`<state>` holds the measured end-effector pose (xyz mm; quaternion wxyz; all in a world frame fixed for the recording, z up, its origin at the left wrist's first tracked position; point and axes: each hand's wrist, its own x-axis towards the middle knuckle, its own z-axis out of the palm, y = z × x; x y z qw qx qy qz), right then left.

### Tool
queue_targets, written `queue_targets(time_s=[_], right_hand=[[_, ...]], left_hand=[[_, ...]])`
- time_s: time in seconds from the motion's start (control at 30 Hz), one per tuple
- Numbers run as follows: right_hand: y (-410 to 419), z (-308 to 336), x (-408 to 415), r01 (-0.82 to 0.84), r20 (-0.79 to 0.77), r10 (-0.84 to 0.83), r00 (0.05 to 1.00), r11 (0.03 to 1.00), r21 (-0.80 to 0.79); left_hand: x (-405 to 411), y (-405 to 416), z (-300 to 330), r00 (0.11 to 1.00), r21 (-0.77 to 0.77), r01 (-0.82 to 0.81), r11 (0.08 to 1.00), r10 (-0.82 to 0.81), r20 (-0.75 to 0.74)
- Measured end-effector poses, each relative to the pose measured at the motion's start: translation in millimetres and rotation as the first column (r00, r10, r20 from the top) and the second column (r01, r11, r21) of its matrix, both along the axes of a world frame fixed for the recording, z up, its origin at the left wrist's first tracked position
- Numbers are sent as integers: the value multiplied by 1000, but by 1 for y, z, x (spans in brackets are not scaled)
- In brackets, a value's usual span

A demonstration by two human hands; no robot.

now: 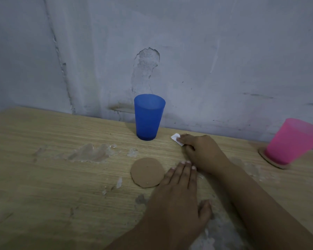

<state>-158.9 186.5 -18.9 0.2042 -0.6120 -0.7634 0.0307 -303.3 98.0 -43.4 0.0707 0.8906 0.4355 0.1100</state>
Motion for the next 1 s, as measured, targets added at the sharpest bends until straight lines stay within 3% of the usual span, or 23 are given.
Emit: queue_targets(time_s=[0.1, 0.27, 0.5, 0.67, 0.83, 0.9, 1.0], right_hand=[[-10, 2, 9, -28, -99, 22, 995, 998, -52], [-8, 1, 15, 54, 34, -51, 998, 995, -82], [-14, 3, 10, -62, -53, 53, 997, 984, -165], [-13, 8, 16, 60, 57, -52, 997, 989, -136], [-11, 1, 4, 32, 73, -21, 997, 987, -159], [-10, -2, 6, 45, 123, -23, 992, 982, -184], [-10, -2, 5, 41, 78, -34, 996, 996, -85]], left_hand=[[-2, 3, 0, 1000, 27, -14, 1000, 15, -11], [-1, 9, -7, 997, 49, 61, 997, -64, 54], [0, 8, -9, 997, 33, 46, 998, -48, 66], [0, 8, -7, 998, 44, 19, 999, -21, 51], [2, 8, -5, 1000, 11, 5, 1000, -5, 25], [1, 9, -5, 999, 78, -13, 997, 9, 50], [0, 8, -6, 997, 70, 3, 998, -8, 79]])
